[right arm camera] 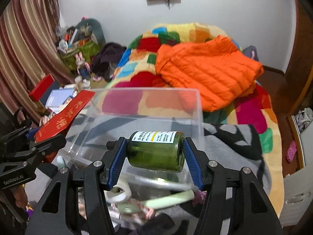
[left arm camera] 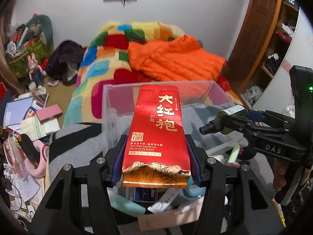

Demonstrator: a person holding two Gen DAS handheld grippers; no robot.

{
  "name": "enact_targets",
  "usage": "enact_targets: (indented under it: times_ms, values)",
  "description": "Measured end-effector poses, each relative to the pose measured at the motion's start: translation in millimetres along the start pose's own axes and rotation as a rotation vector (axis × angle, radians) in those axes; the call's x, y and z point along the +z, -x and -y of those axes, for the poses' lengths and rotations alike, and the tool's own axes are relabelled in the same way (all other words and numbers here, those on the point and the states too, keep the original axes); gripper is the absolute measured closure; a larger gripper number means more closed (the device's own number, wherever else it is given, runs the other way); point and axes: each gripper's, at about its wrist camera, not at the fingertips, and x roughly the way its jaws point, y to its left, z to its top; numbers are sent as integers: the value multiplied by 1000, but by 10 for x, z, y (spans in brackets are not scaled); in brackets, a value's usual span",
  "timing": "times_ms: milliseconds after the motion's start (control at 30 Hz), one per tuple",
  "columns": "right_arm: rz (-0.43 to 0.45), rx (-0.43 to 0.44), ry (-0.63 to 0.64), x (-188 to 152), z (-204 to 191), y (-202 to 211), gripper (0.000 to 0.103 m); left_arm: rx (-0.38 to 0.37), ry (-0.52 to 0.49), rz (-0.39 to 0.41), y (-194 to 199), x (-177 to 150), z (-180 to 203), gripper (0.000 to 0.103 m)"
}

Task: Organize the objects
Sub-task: 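Grasp the red tea packet with the left tool while the right tool grasps the green bottle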

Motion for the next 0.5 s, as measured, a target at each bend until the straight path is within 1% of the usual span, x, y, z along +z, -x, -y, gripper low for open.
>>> enact_targets:
  times_ms: [67,133,267,400,500]
  values:
    - [-22,-7,16,18,-28,-98,48,-2,-3,-31,-109,36,-8,47]
    - [-43,-12,28,28,-46,-180,48,9,-12,-40,-182,58,-5,47]
    - [-79,-16,56,39,-101,-297,48,4,-28,-65,-254,80,22,47]
    - [-96,-28,94,16,-175,-342,48,16,-34,-86,-296,105,20,47]
    - [-88,-39,107,3,-198,-297,48,17,-32,-86,-246,80,0,46]
